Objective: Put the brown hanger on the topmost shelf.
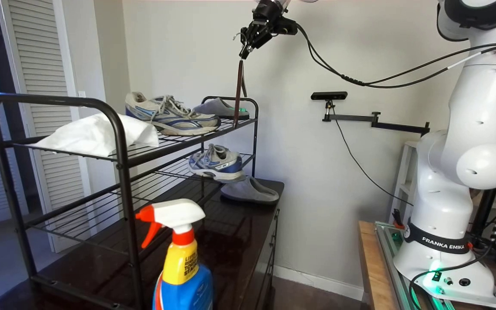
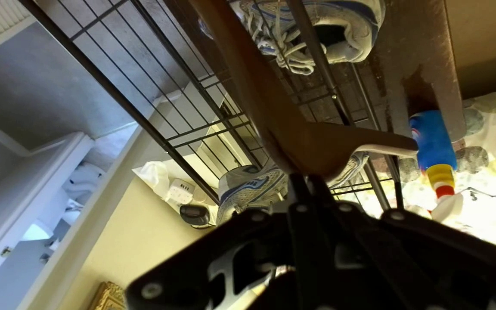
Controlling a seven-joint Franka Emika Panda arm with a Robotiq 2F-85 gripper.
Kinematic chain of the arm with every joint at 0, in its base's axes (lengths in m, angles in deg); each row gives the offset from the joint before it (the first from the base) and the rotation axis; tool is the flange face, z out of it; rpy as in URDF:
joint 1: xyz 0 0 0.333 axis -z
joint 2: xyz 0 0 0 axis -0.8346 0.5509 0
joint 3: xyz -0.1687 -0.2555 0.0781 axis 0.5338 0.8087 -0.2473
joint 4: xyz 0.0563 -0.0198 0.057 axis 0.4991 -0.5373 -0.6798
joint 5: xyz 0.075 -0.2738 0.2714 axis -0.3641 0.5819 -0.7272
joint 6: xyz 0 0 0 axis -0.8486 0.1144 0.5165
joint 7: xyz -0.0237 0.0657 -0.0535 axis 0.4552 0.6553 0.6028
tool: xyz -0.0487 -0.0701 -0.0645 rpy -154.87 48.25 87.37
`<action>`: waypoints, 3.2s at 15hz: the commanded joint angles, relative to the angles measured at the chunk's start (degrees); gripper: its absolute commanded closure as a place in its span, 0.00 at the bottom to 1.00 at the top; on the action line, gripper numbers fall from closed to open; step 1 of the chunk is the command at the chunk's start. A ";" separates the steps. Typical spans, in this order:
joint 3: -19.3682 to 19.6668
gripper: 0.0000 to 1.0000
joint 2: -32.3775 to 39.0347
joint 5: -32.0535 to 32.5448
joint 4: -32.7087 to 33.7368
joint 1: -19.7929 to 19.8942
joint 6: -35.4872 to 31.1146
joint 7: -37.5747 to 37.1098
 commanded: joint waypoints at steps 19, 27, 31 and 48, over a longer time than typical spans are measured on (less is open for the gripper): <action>-9.22 0.99 27.77 0.28 33.12 12.32 14.36 -8.73; -8.91 0.99 37.55 4.30 45.78 8.36 9.90 -20.99; -8.08 0.99 42.52 5.20 51.59 6.93 6.29 -30.94; -1.90 0.00 38.80 8.13 56.26 7.70 2.50 -39.54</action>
